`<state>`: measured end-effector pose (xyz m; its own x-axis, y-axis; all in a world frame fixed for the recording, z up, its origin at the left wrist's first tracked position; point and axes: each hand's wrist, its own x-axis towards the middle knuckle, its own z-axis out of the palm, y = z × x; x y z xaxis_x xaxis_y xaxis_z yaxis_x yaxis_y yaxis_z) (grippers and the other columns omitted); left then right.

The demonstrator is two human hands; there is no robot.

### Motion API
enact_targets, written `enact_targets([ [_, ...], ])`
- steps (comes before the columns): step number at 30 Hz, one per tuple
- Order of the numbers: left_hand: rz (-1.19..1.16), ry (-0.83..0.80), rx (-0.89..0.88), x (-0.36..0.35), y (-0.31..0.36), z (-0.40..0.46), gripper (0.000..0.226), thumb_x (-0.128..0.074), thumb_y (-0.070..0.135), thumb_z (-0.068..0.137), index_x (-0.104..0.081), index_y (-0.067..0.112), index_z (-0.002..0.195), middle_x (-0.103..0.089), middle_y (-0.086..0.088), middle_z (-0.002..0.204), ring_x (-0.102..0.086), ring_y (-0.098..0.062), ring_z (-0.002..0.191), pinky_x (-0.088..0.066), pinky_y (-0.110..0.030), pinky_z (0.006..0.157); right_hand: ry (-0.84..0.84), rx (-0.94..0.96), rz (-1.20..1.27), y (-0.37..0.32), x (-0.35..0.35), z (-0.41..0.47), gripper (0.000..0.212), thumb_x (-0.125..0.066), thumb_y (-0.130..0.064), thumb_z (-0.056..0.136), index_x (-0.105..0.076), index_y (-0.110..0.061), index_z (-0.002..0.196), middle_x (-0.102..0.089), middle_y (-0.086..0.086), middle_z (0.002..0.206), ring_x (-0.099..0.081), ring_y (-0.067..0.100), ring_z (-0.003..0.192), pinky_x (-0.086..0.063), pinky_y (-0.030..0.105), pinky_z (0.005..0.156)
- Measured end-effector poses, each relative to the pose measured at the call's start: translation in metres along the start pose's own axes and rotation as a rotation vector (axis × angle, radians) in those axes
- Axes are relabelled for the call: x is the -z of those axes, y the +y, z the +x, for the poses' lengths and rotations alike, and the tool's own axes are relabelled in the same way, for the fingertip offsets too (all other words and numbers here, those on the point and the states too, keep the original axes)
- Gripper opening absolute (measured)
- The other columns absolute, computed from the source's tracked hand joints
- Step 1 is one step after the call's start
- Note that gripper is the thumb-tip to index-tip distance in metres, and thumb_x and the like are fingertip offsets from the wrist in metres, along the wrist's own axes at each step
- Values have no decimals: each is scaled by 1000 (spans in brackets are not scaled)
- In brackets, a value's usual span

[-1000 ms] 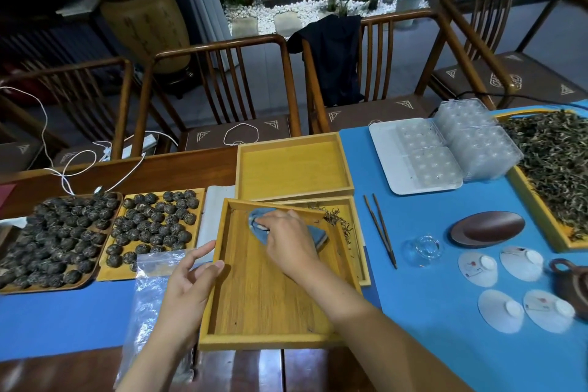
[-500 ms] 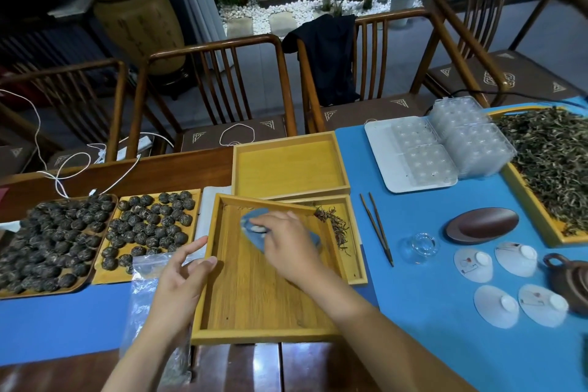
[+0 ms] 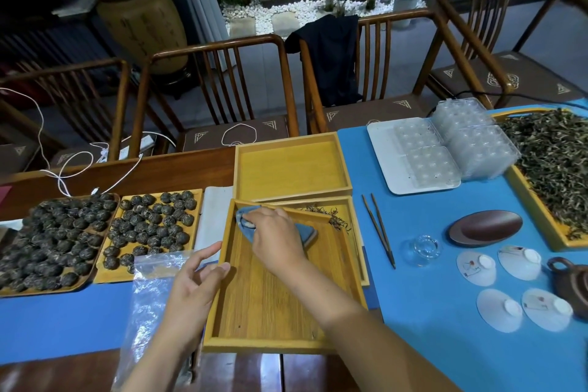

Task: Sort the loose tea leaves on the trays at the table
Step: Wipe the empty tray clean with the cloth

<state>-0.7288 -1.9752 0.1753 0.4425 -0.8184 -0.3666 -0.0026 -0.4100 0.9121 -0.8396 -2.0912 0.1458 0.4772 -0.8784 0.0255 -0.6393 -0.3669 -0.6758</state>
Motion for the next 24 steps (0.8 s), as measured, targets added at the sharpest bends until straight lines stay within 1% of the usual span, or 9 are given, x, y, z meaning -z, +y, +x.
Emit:
enact_targets([
  [2,-21,12,15,1,0,1,26,-62,17,91,-63,32,113,-76,-8,84,-68,-40,91,-52,-57,85,-12,-1,-29,9,4,0,44,-48,1,87,-59,-15,126,-60,4,127,-49,29,107,-42,40,95],
  [5,-47,32,25,6,1,4,26,-60,19,92,-61,33,113,-75,7,76,-72,-26,76,-57,-39,63,-35,-33,-97,28,11,-1,43,-48,3,85,-61,-13,123,-61,6,123,-50,30,107,-43,40,93],
  [9,-68,45,38,17,6,7,26,-60,18,92,-60,34,113,-76,2,78,-73,-22,66,-56,-33,50,-55,-118,-190,53,23,-2,31,-53,1,83,-67,-9,108,-66,12,107,-54,32,102,-45,38,86],
  [13,-56,73,39,24,7,8,26,-63,21,90,-62,38,109,-76,2,80,-73,-24,71,-57,-39,59,-90,-182,-250,71,35,-1,23,-54,-5,86,-68,-9,104,-67,12,103,-57,32,100,-45,35,78],
  [16,-31,83,27,28,7,11,25,-63,24,89,-63,42,107,-76,3,79,-73,-25,73,-57,-41,62,-58,-173,-51,77,51,-1,27,-50,-6,87,-71,-11,105,-70,13,103,-62,30,95,-50,34,71],
  [18,-30,85,21,29,7,13,24,-63,25,90,-63,43,105,-76,5,80,-73,-25,73,-57,-39,62,-45,-153,109,80,67,-3,35,-46,0,85,-71,-12,107,-70,11,110,-63,26,97,-54,37,77],
  [20,-39,101,19,30,7,14,23,-63,25,90,-63,44,103,-76,0,81,-72,-27,76,-57,-41,64,-94,-100,167,86,79,-9,42,-44,5,83,-70,-13,111,-67,7,118,-60,22,106,-51,32,89],
  [22,-51,122,16,30,8,15,23,-63,25,90,-63,43,103,-74,-6,87,-71,-30,78,-57,-43,66,-179,-31,193,90,86,-23,44,-44,4,81,-70,-16,110,-67,3,118,-59,15,110,-47,27,94],
  [24,-68,134,14,29,10,16,24,-63,24,90,-63,40,107,-72,-8,92,-71,-31,81,-57,-43,66,-267,26,202,93,89,-40,46,-42,-1,77,-72,-20,107,-68,-3,112,-59,8,106,-47,25,93],
])
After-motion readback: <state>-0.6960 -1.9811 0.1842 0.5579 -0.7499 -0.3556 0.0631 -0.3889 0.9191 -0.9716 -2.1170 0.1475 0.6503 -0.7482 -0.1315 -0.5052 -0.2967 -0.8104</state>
